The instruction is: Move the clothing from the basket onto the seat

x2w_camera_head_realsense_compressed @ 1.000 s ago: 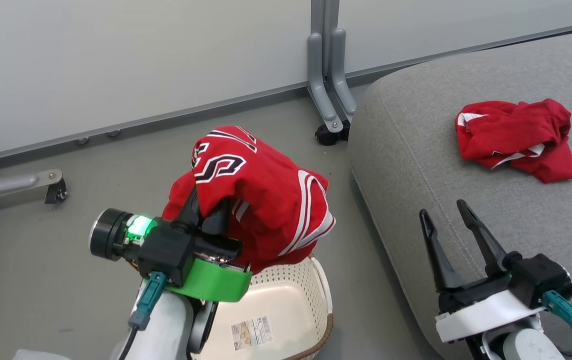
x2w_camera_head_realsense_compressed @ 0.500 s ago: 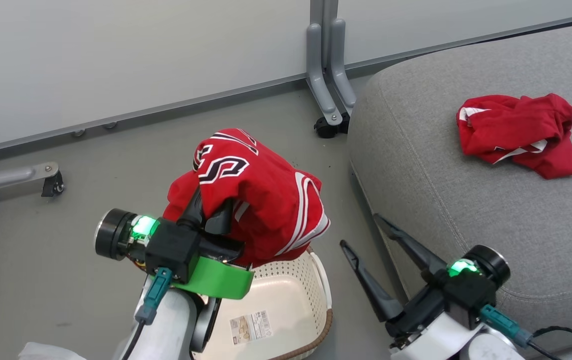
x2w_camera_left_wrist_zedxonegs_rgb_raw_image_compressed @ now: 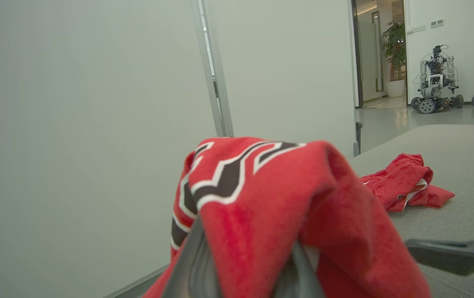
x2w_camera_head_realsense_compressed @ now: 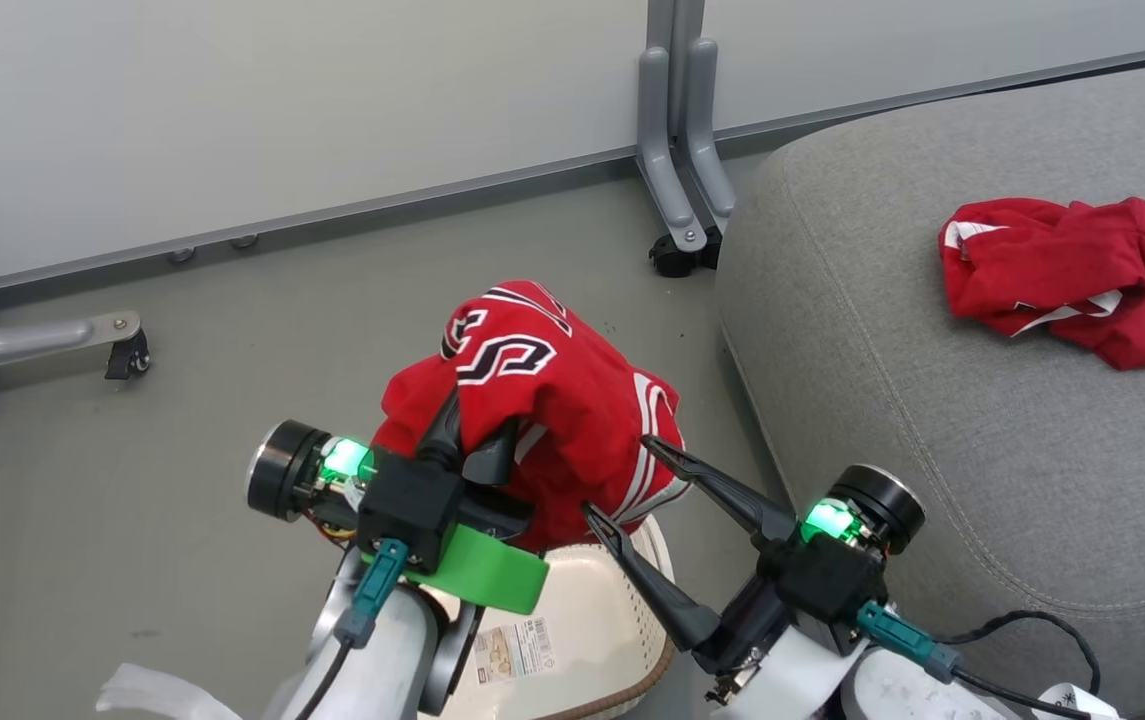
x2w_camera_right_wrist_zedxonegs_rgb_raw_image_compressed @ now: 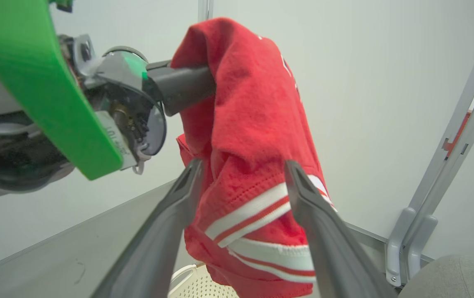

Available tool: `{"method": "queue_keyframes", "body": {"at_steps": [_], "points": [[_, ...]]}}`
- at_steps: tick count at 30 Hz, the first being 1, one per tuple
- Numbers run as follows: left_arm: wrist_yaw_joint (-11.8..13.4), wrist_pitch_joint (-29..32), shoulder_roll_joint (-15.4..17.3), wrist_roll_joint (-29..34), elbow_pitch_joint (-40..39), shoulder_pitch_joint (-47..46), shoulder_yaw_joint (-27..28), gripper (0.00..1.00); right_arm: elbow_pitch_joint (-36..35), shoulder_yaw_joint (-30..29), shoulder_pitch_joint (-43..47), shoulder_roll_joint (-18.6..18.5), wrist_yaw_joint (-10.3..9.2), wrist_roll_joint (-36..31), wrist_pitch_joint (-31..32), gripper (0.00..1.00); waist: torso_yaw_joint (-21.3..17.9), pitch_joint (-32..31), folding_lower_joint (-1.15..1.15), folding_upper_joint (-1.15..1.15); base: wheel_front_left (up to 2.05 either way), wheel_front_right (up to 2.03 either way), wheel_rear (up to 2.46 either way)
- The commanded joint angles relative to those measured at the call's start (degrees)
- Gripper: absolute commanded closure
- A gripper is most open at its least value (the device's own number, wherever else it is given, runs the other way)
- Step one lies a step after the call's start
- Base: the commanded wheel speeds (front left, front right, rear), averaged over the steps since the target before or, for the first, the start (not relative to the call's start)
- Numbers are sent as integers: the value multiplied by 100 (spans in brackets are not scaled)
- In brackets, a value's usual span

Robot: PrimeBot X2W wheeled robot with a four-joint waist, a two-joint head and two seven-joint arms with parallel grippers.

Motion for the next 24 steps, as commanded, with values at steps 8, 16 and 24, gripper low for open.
{"method": "queue_keyframes", "body": {"at_steps": [8,16,24], "points": [[88,-3,9,-34,75,-164,-374,100,641,-231,-149,277,-6,-299,-17,0,78,-7,0,0,0,0,0],[55,-3,10,-25,94,-126,-764,100,1406,-447,-328,560,-6,-538,-17,0,73,-20,0,0,0,0,0],[126,-3,10,-82,195,-158,-1014,100,1579,-569,-497,704,-7,-731,-17,0,66,-7,0,0,0,0,0]]}}
